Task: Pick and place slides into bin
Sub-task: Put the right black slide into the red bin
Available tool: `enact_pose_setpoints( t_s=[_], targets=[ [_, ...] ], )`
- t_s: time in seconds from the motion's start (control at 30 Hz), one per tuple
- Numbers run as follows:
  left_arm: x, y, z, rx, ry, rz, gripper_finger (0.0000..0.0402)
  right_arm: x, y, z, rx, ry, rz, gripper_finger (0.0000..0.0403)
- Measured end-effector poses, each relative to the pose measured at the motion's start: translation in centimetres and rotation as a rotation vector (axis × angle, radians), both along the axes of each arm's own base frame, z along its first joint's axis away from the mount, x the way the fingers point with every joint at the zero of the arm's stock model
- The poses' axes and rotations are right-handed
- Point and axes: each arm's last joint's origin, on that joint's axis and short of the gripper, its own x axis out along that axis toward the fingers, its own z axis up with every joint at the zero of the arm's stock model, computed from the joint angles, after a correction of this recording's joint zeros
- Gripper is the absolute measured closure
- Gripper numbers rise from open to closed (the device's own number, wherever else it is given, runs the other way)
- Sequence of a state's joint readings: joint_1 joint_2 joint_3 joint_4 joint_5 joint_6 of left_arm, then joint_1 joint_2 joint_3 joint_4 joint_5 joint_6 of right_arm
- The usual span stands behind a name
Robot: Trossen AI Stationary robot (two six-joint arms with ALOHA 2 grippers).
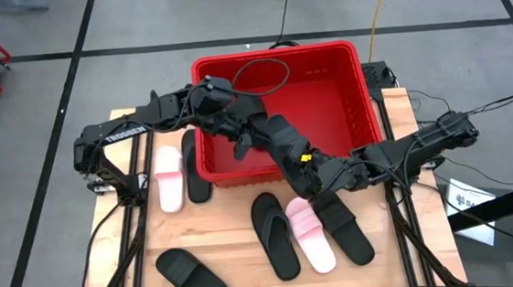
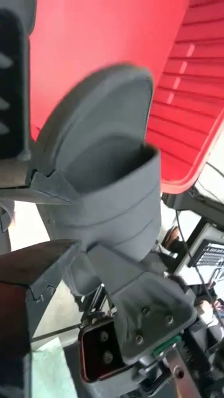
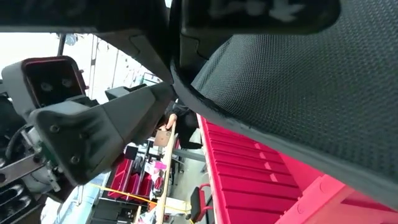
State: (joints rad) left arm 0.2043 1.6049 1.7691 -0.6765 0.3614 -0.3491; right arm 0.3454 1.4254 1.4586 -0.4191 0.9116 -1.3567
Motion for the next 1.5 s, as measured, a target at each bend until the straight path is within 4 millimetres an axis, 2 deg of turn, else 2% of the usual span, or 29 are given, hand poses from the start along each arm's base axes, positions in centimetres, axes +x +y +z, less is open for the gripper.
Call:
enact_pose_setpoints(
  t_s=[0.3, 0.87, 1.5],
  targets=[
    [-0.2, 0.7, 0.0, -0.004, -0.001, 0.015, 0.0291, 0.0, 0.0, 0.0, 0.002, -0.002, 0.002, 0.0403],
    [0.0, -0.4, 0.0, -0.016, 0.004, -0.038, 0.0291, 0.1, -0.2, 0.1, -0.009, 0.000, 0.001, 0.0403],
    [0.3, -0.7, -0.5, -0.043, 0.016, -0.103, 0.0291, 0.2, -0.3, 0.3, -0.023, -0.008, 0.010, 0.0403]
  ],
)
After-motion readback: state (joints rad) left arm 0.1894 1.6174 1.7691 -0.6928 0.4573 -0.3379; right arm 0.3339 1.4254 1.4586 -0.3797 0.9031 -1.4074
